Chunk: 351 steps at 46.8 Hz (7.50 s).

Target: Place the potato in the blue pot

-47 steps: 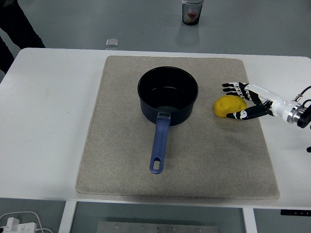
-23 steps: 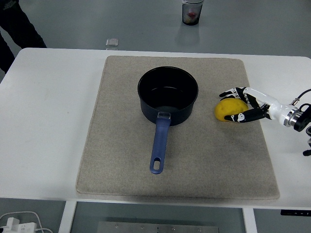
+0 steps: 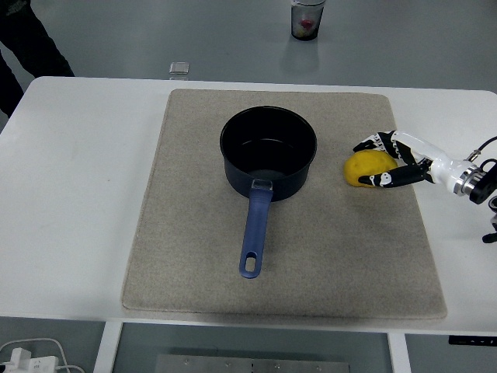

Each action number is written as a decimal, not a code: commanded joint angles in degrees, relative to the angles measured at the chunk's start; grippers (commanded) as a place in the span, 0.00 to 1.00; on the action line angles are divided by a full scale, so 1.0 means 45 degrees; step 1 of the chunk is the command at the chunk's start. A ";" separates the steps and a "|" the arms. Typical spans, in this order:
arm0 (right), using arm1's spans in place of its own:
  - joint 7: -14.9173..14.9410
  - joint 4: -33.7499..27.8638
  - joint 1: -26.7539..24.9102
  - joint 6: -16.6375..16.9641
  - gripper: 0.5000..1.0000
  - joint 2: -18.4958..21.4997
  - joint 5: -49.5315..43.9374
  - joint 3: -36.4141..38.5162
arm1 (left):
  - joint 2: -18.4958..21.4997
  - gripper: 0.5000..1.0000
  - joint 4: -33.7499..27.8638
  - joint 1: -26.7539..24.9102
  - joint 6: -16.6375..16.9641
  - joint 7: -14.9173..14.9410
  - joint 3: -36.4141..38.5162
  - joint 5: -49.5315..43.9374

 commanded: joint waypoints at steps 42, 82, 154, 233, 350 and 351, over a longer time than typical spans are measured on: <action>-0.0353 0.0020 0.3633 0.0558 0.00 0.0017 0.1504 -0.1736 | 0.0000 0.99 -0.0019 0.0000 -0.0019 0.0000 0.0020 0.0010; -0.0372 -0.1894 0.5041 0.0558 0.00 0.3473 0.2305 -0.3280 | 0.0000 0.99 -0.0019 0.0000 -0.0019 0.0000 0.0020 0.0010; -0.0529 -0.2617 0.4064 0.0421 0.00 0.5037 0.2501 -0.3007 | 0.0000 0.99 0.0079 0.0000 0.0001 0.0000 0.0000 -0.0010; -0.2461 -0.2890 0.4025 0.0500 0.92 0.3162 0.6679 -0.1973 | 0.0000 0.99 -0.0019 0.0000 0.0001 0.0000 0.0020 0.0010; -0.3927 -0.4765 0.2013 -0.1942 0.92 0.4646 1.1193 0.4044 | 0.0000 0.99 -0.0039 0.0000 -0.0019 0.0000 0.0020 0.0010; -0.3927 -0.4765 0.2013 -0.1942 0.92 0.4665 1.1192 0.4044 | 0.0000 0.99 -0.0039 0.0000 -0.0019 0.0000 0.0020 0.0010</action>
